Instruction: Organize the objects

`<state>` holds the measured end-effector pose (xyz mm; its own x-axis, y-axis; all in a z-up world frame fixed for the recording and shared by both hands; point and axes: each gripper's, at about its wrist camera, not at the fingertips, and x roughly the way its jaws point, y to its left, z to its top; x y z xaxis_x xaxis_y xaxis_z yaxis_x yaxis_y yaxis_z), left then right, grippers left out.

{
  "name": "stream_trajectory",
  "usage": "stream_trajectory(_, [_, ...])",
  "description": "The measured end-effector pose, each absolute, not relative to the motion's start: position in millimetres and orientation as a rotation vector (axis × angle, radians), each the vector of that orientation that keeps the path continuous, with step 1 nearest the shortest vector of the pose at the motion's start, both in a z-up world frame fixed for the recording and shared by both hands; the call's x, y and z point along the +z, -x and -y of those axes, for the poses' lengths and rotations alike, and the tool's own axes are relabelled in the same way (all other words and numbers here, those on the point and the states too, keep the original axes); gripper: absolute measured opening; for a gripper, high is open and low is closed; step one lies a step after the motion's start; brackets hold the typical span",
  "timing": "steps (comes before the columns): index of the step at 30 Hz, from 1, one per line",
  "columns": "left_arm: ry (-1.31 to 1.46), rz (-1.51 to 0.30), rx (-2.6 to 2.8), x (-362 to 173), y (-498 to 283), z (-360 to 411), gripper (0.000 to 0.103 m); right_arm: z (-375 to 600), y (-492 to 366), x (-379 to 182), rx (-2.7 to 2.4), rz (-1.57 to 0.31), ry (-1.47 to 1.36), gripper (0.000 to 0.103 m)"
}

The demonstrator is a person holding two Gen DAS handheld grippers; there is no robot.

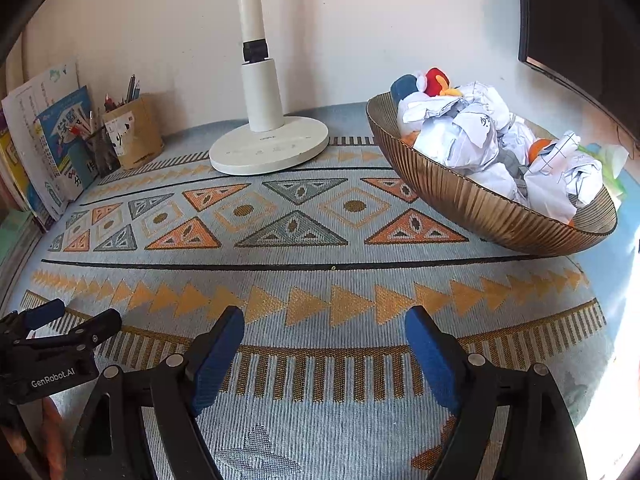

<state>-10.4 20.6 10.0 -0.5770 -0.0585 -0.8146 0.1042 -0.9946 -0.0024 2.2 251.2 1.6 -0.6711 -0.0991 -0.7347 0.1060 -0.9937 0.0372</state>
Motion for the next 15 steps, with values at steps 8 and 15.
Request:
stream_trajectory(8, [-1.398,-0.07,-2.712,8.7,11.1,-20.4,0.103,-243.9,6.0,-10.0,-2.733,-0.079,-1.362,0.081])
stream_trajectory(15, [-1.399,-0.07,-2.712,8.7,12.7,-19.5,0.103,-241.8,9.0,-13.9,-2.705,-0.084,-1.377,0.094])
